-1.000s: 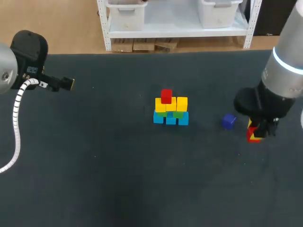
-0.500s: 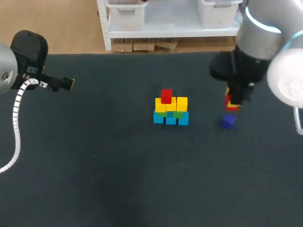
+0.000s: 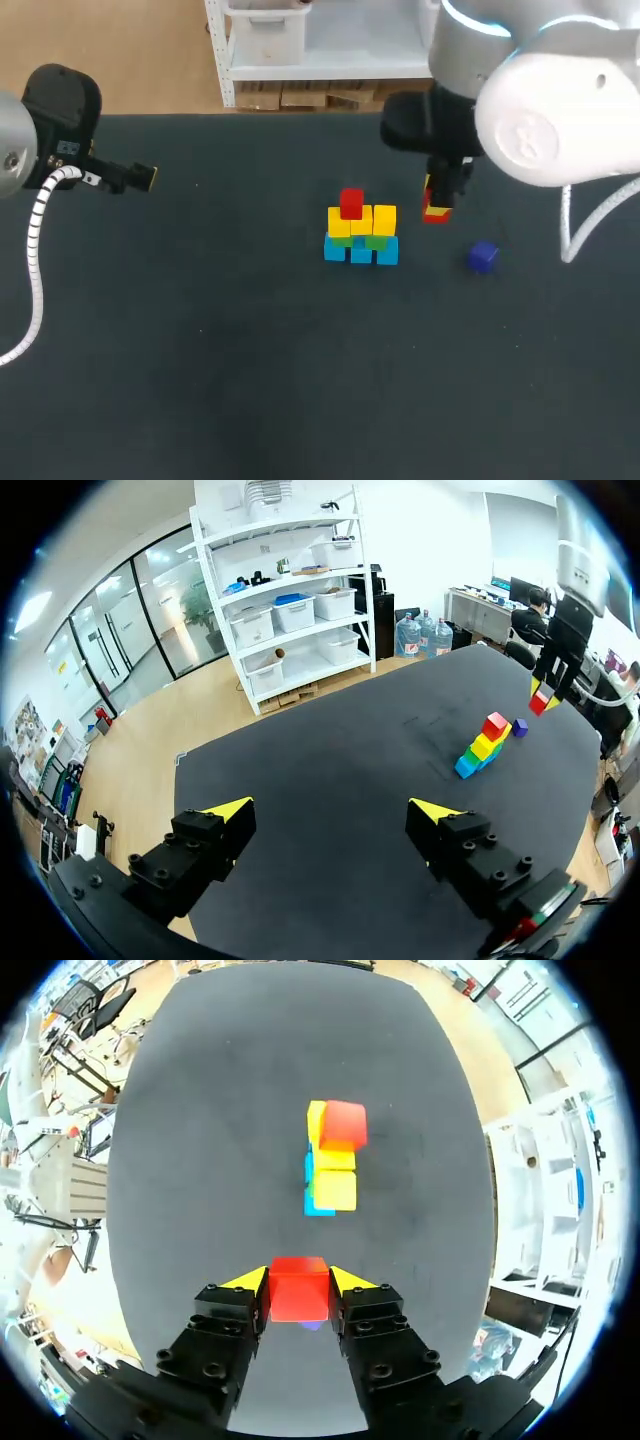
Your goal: Place the blue cubes, place green cubes on the blue cubes, place the yellow cubes on the green cubes, then place the red cubes on the yellow cubes, and place purple cube on the red cubes.
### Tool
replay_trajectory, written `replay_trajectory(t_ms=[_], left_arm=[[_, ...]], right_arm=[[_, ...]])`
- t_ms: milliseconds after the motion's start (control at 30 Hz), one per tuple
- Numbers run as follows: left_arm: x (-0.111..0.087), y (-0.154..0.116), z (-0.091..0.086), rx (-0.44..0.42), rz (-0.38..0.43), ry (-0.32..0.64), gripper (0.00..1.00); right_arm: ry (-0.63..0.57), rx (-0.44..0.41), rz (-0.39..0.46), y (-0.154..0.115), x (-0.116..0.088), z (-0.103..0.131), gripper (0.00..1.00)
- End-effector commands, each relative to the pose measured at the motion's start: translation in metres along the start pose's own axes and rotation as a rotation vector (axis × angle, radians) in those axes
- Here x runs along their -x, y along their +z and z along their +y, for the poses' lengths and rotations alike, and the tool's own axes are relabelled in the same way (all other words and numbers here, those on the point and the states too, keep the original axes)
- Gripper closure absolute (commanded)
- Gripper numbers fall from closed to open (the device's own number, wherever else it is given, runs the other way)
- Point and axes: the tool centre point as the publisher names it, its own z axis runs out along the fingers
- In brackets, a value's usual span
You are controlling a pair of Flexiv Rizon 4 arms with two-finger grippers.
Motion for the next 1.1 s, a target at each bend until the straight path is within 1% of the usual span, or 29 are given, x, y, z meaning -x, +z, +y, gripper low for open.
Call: replay_trajectory(t_ms=[33,200,433,533,567,600,700,933,1100], left_arm=[[0.000,0.000,0.001,-0.005,-0.001,0.001,0.00],[0.000,0.000,0.001,-0.005,-0.001,0.001,0.00],[0.000,0.000,0.001,-0.005,-0.001,0.001,0.00],[0.000,0.000,0.001,-0.005,-0.001,0.001,0.00],[0.000,0.000,0.001,-0.005,-0.001,0.001,0.00],[0.000,0.000,0.001,-0.005,-0.001,0.001,0.00],[0.000,0.000,0.001,-0.005,-0.001,0.001,0.00],[0.000,0.000,0.001,-0.005,-0.001,0.001,0.00],[0.000,0.000,0.001,-0.005,-0.001,0.001,0.00]], right_arm=[[-0.014,0.005,0.011,0.001,0.009,0.002,1.00],[-0.022,-0.004,0.029,0.003,0.019,-0.001,1.00],[-0.042,-0.005,0.049,0.010,0.039,-0.007,1.00],[-0.045,-0.001,0.048,0.011,0.045,-0.011,1.00],[-0.052,0.013,0.039,0.012,0.047,-0.014,1.00],[-0.051,0.024,0.039,0.012,0.049,-0.016,1.00],[-0.051,0.010,0.050,0.015,0.051,-0.020,1.00],[-0.047,0.013,0.054,0.019,0.059,-0.025,1.00],[-0.051,0.028,0.050,0.020,0.060,-0.023,1.00]])
